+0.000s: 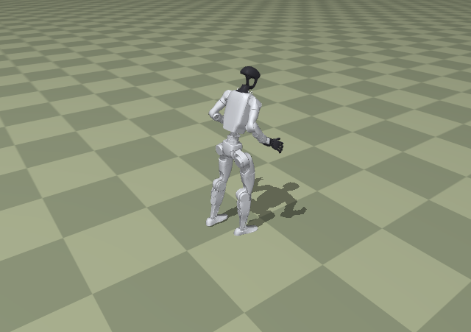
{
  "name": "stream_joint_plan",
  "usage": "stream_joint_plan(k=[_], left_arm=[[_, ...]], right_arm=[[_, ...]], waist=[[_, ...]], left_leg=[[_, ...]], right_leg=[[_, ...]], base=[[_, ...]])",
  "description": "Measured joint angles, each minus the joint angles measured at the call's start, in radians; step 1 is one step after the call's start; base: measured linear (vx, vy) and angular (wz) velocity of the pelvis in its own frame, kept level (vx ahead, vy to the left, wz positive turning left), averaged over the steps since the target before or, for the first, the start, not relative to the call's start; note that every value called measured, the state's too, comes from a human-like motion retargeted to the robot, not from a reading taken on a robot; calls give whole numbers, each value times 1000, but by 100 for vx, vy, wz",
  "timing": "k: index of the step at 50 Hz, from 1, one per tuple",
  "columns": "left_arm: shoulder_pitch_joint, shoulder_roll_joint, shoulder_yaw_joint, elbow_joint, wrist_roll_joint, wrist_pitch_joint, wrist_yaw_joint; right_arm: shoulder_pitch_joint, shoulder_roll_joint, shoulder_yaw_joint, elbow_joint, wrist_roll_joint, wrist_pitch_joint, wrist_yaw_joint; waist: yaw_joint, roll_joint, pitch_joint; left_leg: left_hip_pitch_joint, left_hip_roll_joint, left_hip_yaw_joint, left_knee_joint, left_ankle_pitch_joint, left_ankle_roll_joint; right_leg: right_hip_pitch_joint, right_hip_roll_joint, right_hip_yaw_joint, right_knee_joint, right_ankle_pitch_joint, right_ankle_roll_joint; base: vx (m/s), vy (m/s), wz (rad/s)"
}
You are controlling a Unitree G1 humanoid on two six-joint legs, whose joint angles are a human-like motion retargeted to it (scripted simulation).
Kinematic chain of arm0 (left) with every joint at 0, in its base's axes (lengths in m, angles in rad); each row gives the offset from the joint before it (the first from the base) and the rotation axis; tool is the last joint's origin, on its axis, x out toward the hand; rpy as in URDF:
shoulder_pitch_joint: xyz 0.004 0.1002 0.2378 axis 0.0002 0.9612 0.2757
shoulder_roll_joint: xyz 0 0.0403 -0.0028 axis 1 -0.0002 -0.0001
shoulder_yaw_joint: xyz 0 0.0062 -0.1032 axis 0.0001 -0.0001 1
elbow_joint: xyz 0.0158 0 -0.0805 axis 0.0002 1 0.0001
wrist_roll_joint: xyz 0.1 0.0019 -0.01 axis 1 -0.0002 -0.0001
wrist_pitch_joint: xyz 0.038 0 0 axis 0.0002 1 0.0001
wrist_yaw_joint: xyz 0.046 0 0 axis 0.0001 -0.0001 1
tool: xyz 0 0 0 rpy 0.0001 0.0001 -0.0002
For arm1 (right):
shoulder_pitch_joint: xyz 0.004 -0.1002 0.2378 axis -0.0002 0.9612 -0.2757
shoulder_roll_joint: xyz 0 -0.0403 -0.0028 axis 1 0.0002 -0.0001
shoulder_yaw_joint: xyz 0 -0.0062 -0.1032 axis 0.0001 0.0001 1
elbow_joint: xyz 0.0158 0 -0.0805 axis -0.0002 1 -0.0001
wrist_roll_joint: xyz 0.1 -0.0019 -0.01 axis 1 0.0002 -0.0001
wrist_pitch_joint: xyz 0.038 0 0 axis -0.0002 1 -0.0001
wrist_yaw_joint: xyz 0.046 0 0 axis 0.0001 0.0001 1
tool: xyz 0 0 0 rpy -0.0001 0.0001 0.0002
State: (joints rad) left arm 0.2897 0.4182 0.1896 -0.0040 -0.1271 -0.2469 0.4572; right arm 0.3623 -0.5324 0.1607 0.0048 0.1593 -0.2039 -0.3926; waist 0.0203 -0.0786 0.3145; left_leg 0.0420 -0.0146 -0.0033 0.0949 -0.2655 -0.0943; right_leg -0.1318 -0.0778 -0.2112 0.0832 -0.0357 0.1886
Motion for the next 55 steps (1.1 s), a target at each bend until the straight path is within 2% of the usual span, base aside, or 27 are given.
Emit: stream_joint_plan(k=[7, 11, 14, 17, 18, 20, 22, 24, 25, 28, 30, 32, 33, 35, 37, 38, 39, 40, 41, 42, 43, 45, 47, 50, 51, 53, 55], left_arm=[[19, 235, -166, -33, -73, -22, -60], [202, 324, -191, -120, -56, -52, -115], [377, 328, -154, -175, -42, -71, -145], [461, 282, -138, -200, -55, -40, -189], [449, 254, -143, -210, -71, -7, -180], [395, 186, -167, -244, -93, 22, -172], [286, 93, -222, -270, -65, 22, -134], [131, -7, -310, -256, 25, 30, -84], [13, -50, -358, -225, 46, 49, -47], [-447, -144, -467, -15, 106, 113, 67], [-777, -157, -491, 99, 131, 163, 136], [-1051, -119, -515, 164, 150, 174, 186], [-1208, -87, -529, 191, 161, 190, 207], [-1479, 3, -594, 219, 149, 203, 270], [-1690, 104, -685, 211, 95, 191, 362], [-1772, 152, -728, 195, 62, 172, 409], [-1830, 197, -763, 170, 33, 143, 444], [-1875, 240, -794, 140, 6, 108, 473], [-1882, 280, -815, 98, 2, 71, 464], [-1889, 322, -838, 57, 1, 36, 451], [-1897, 366, -864, 16, 8, 7, 427], [-1912, 483, -900, -62, 16, -25, 388], [-1877, 593, -885, -153, -38, -66, 362], [-1797, 796, -896, -263, -112, -84, 347], [-1724, 859, -877, -299, -146, -86, 344], [-1495, 961, -766, -366, -205, -87, 325], [-1101, 981, -498, -410, -225, -79, 283]], right_arm=[[-123, -81, -10, -200, 5, -25, 28], [45, -198, -25, -215, -58, -36, 80], [229, -207, -84, -169, -114, -27, 107], [345, -139, -119, -96, -128, 16, 134], [344, -111, -117, -73, -141, 74, 144], [311, -73, -114, -62, -183, 100, 133], [220, -47, -100, -69, -235, 89, 69], [100, -8, -82, -68, -267, 73, -22], [2, 7, -60, -46, -275, 85, -66], [-379, 87, 20, 87, -249, 108, -172], [-681, 136, 72, 161, -204, 118, -187], [-955, 182, 124, 187, -174, 84, -217], [-1125, 187, 160, 203, -138, 76, -195], [-1437, 176, 244, 204, -83, 67, -189], [-1711, 137, 333, 179, -68, 82, -236], [-1831, 115, 377, 164, -78, 97, -273], [-1929, 96, 416, 146, -98, 115, -316], [-2016, 78, 454, 126, -122, 134, -361], [-2053, 61, 468, 97, -136, 138, -394], [-2085, 40, 483, 66, -147, 138, -412], [-2109, 8, 497, 30, -152, 134, -403], [-2154, -80, 534, -49, -178, 137, -354], [-2127, -279, 531, -169, -174, 101, -325], [-2085, -563, 549, -308, -204, 117, -296], [-2033, -662, 537, -354, -185, 117, -287], [-1855, -842, 449, -433, -123, 102, -254], [-1538, -948, 236, -470, -41, 70, -184]], waist=[[-65, 27, 84], [-31, 44, 96], [-16, 33, 148], [3, 29, 201], [7, 30, 204], [3, 33, 205], [-10, 47, 205], [-28, 77, 205], [-41, 85, 205], [-76, 94, 205], [-76, 89, 203], [-65, 91, 200], [-52, 92, 185], [-31, 103, 159], [-23, 115, 141], [-23, 117, 132], [-27, 113, 120], [-32, 107, 107], [-38, 105, 101], [-46, 101, 93], [-56, 94, 83], [-79, 78, 41], [-42, 85, -69], [8, 65, -172], [17, 48, -185], [51, 36, -203], [84, 56, -218]], left_leg=[[-25, 23, 9, -179, 120, -33], [-76, 25, 57, -178, 118, -79], [-121, 0, 61, -176, 138, -89], [-227, -27, 54, -149, 176, -35], [-297, -34, 62, -122, 191, 6], [-484, -46, 62, 43, 142, 75], [-692, -54, 16, 319, 54, 99], [-878, -36, -1, 691, -72, 109], [-939, -33, -4, 814, -109, 140], [-1015, -27, 7, 1120, -193, 164], [-1016, -35, 12, 1233, -233, 240], [-953, -2, 44, 1306, -254, 193], [-940, -4, 51, 1283, -243, 234], [-886, 7, 67, 1182, -176, 241], [-786, 0, 73, 939, -13, 227], [-721, -15, 67, 764, 118, 216], [-626, -35, 47, 522, 310, 177], [-517, -57, 19, 247, 533, 125], [-394, -50, -27, 21, 681, 16], [-301, -41, -60, -141, 754, -79], [-268, -29, -68, -172, 679, -145], [-257, -29, -52, -182, 503, -167], [-265, 0, -3, -182, 462, -167], [-243, 47, 62, -89, 503, -167], [-239, 21, 78, 11, 492, -126], [-237, 3, 65, 232, 464, -66], [-211, -31, -44, 415, 467, -76]], right_leg=[[-104, 13, 18, 83, 0, -62], [-82, 15, 71, 99, -19, -38], [-51, 11, 142, 41, -62, 2], [-103, -8, 162, -9, -72, -6], [-160, -17, 160, -5, -80, -16], [-301, -41, 149, 75, -94, -35], [-471, -44, 138, 279, -122, -63], [-636, -33, 122, 623, -247, -100], [-697, -32, 121, 753, -296, -132], [-766, -57, 109, 1079, -426, -217], [-773, -57, 120, 1204, -494, -317], [-723, -73, 108, 1290, -500, -311], [-720, -65, 114, 1272, -489, -356], [-683, -59, 109, 1180, -410, -381], [-596, -53, 106, 946, -234, -360], [-537, -51, 114, 779, -102, -339], [-459, -49, 137, 568, 78, -290], [-371, -49, 167, 335, 281, -228], [-265, -41, 227, 145, 443, -111], [-177, -29, 277, 3, 548, -12], [-130, -8, 306, -42, 538, 52], [-70, -14, 305, -119, 427, 73], [-79, -32, 190, -95, 333, 73], [-48, -75, 76, -12, 274, 73], [-18, -120, 75, 34, 251, 72], [36, -140, 97, 133, 224, 19], [99, -98, 150, 224, 233, -31]], base=[[-40, 11, 2], [-22, 5, -32], [-28, 0, 4], [-43, -3, 12], [-51, -2, 9], [-53, 0, 14], [-40, 2, 1], [-24, 2, -5], [-21, 1, 10], [-15, 0, 14], [-16, -1, -16], [-11, 1, -40], [-29, 0, -53], [-38, 1, -46], [-44, 1, -15], [-51, 1, 9], [-53, 0, 21], [-47, -1, 28], [-41, -4, 34], [-33, -12, 44], [-35, -12, 49], [-48, -2, 42], [-65, 0, 12], [-54, 1, 2], [-41, 20, 17], [-41, 17, -11], [-44, 3, -38]])
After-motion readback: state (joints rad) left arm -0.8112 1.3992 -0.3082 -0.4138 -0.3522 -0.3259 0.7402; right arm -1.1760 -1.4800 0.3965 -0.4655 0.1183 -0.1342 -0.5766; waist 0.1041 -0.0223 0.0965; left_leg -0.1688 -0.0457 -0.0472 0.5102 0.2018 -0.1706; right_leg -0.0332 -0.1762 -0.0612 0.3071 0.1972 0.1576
